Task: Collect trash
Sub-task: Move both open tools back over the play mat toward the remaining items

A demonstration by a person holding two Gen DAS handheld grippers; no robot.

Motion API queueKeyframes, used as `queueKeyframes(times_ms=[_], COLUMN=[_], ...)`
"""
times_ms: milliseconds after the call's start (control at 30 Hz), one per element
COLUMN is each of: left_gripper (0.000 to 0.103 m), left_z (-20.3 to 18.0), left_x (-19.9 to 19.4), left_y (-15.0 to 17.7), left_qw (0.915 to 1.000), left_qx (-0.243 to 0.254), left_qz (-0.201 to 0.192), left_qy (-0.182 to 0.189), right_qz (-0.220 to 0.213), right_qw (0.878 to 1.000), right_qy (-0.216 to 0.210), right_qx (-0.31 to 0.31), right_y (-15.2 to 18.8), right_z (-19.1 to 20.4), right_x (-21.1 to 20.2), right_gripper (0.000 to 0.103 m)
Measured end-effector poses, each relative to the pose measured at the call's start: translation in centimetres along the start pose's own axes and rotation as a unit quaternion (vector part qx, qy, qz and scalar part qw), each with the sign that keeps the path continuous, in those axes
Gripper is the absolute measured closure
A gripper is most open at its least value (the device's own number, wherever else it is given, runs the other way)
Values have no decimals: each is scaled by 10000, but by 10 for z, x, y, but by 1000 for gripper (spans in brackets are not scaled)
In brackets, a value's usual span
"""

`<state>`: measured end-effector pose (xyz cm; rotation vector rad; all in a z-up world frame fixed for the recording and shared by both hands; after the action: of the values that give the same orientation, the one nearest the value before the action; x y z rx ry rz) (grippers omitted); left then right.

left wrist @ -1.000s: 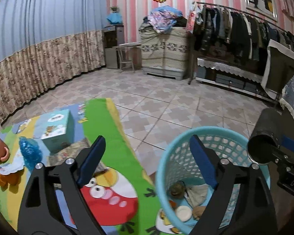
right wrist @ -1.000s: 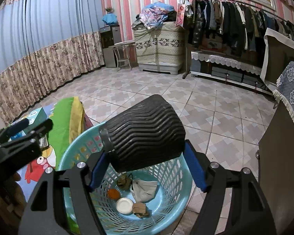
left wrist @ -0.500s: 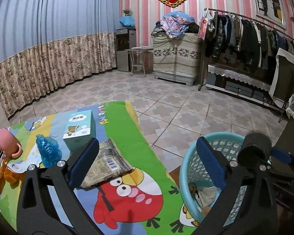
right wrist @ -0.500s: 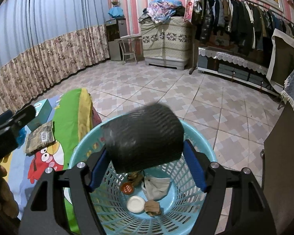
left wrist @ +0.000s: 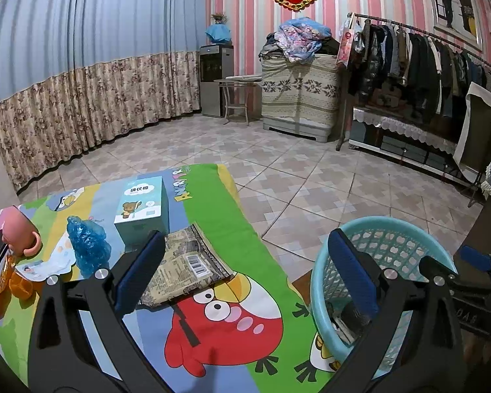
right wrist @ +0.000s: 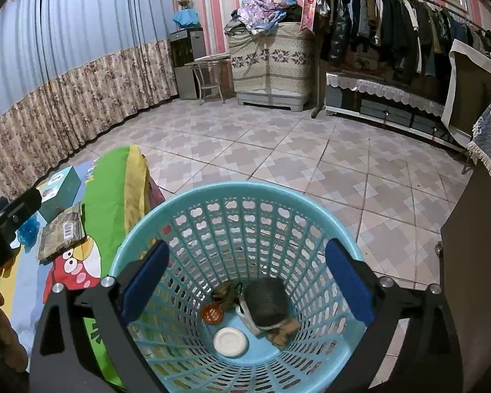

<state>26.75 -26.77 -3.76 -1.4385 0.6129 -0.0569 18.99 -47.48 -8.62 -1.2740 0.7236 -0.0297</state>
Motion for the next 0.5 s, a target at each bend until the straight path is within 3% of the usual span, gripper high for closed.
queueKeyframes(times_ms=[500], left_gripper=[6], left_z=[14], left_x=[-13], left_y=[0], left_qw=[9999], left_qx=[29], left_qz=[-70], left_qy=[-126], right_qz=[-131], right_qw=[9999], right_qy=[-77], right_qx=[-21], right_y=[-8], right_z=[5], right_x=[-5], right_gripper=[9])
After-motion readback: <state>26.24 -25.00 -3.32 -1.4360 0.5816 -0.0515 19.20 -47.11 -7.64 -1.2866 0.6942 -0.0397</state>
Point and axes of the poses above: each gripper's, at about its wrist camera, not at the fingertips, and x roughly the way its jaws point, z to its left, y to its underside, the point moved 7 cm from there along x, roughly the way its jaws point, and after that the axes turned 10 degrees about -z, right-handed, at the moved point
